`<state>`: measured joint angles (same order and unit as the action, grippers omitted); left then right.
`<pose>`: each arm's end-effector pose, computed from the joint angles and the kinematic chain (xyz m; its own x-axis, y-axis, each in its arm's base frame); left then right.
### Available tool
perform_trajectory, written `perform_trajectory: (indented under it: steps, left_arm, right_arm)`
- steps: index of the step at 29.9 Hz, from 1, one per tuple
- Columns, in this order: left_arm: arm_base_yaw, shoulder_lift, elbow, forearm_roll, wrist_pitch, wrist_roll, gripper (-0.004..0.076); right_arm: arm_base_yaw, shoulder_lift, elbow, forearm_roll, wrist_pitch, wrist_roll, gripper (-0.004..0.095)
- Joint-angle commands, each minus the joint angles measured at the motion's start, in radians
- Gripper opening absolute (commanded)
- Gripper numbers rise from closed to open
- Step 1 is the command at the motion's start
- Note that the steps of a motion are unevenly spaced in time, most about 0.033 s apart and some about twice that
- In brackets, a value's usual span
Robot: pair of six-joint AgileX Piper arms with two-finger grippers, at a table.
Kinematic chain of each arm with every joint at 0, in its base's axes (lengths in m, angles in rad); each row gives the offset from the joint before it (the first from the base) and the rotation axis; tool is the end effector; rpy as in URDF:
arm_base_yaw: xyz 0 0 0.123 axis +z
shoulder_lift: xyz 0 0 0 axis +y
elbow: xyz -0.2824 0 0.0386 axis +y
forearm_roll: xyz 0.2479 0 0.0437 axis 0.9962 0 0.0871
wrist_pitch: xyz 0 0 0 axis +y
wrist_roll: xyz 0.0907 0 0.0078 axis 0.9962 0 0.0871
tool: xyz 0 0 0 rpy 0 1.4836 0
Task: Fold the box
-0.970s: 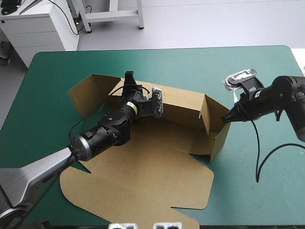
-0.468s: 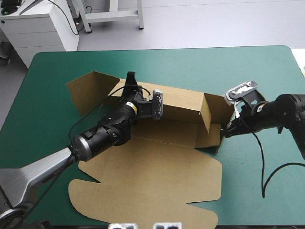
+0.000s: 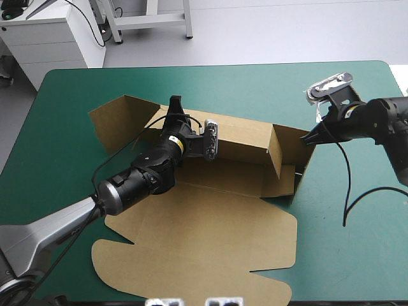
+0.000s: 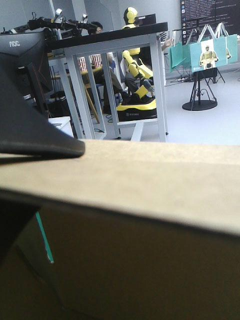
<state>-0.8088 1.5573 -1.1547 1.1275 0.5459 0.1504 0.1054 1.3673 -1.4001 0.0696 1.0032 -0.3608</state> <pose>0.2709 -0.2219 0.3055 0.2132 0.9754 -0.0567 0.4772 -0.0533 0.8772 0.2826 0.0353 0.3889 -0.6829 -0.3912 -0.6170 -0.3787 0.9118 -0.1590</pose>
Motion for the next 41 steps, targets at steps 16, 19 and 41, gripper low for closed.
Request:
perform_trajectory:
  steps: [16,19,41]
  left_arm:
    - [0.000,-0.020,-0.008,-0.067,0.022,-0.005,-0.0008]
    - [0.000,-0.020,-0.008,-0.068,0.022,-0.005,-0.0008]
    - [0.000,-0.020,-0.008,-0.068,0.010,-0.005,-0.0008]
  right_arm:
    - [-0.003,-0.002,0.064,0.165,0.178,-0.046,-0.0013]
    - [-0.003,-0.038,0.136,0.200,0.172,-0.054,-0.0013]
    - [-0.003,-0.032,-0.029,-0.027,0.000,0.042,-0.0014]
